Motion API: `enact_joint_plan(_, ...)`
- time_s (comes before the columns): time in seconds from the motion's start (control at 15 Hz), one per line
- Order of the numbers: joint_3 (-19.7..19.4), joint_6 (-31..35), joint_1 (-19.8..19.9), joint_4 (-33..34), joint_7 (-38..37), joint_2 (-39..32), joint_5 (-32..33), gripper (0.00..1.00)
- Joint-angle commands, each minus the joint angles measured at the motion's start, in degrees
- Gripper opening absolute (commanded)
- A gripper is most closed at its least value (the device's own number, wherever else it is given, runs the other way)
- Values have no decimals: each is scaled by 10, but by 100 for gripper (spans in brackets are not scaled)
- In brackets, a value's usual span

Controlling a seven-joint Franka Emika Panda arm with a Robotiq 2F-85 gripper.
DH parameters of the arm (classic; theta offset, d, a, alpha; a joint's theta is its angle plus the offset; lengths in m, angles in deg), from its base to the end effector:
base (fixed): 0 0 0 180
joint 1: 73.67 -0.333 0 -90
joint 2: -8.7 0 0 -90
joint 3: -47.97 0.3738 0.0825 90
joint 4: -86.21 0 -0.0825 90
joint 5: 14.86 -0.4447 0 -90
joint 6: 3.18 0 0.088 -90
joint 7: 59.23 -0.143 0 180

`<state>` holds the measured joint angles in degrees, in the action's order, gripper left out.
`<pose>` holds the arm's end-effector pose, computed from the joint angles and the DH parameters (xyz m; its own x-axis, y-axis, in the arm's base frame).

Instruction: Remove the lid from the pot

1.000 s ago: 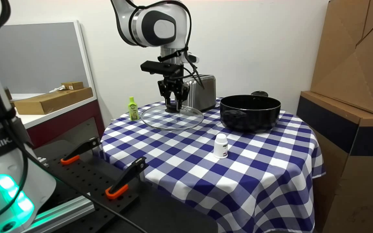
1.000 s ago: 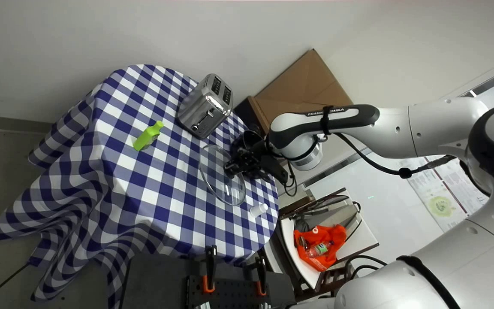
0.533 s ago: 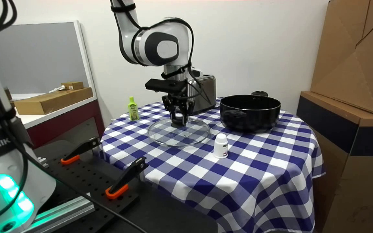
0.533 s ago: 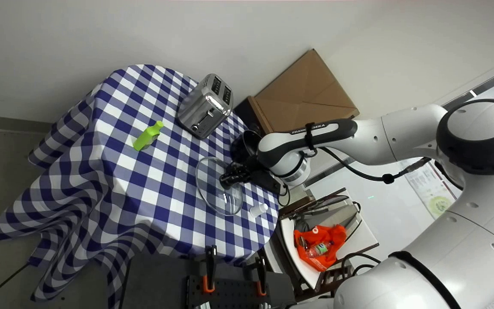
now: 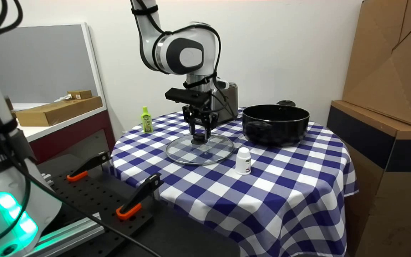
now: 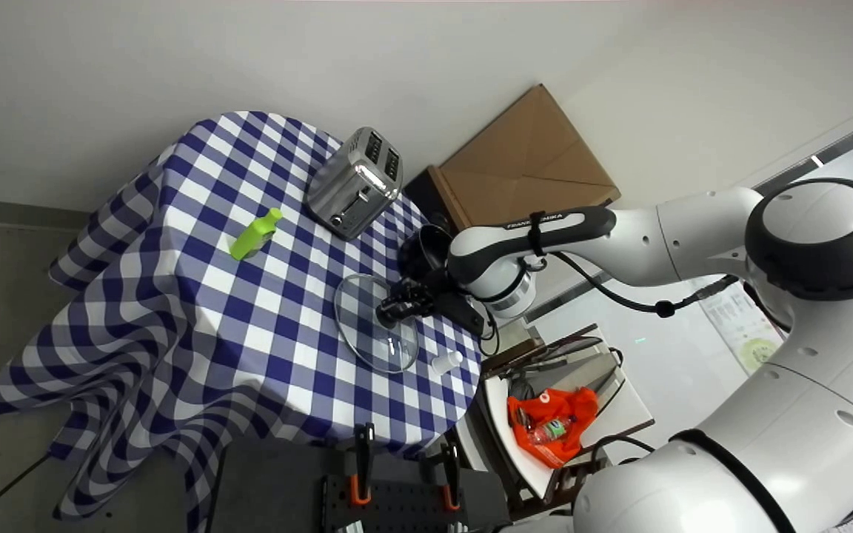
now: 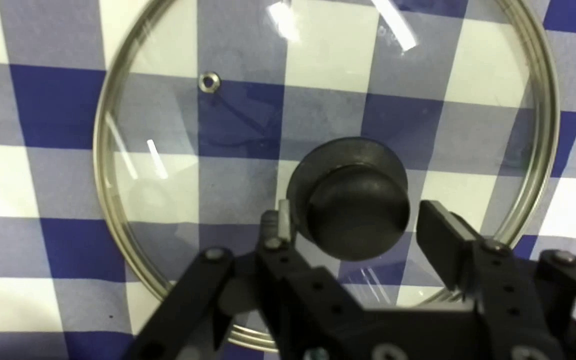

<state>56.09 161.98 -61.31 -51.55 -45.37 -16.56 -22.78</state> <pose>0.5353 -0.0393 0.0970 0.9984 0.0178 0.0535 0.0226 -0.9957 -0.0902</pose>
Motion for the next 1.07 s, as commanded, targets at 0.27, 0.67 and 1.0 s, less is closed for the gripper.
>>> enact_joint_plan(0.27, 18, -167, 36, 37, -2, 91, -99, 100)
enact_joint_plan(0.67, -60, -234, 6, 57, -35, 207, -102, 100)
enact_joint_plan(1.0, -109, -218, -14, 63, -65, 226, -65, 100)
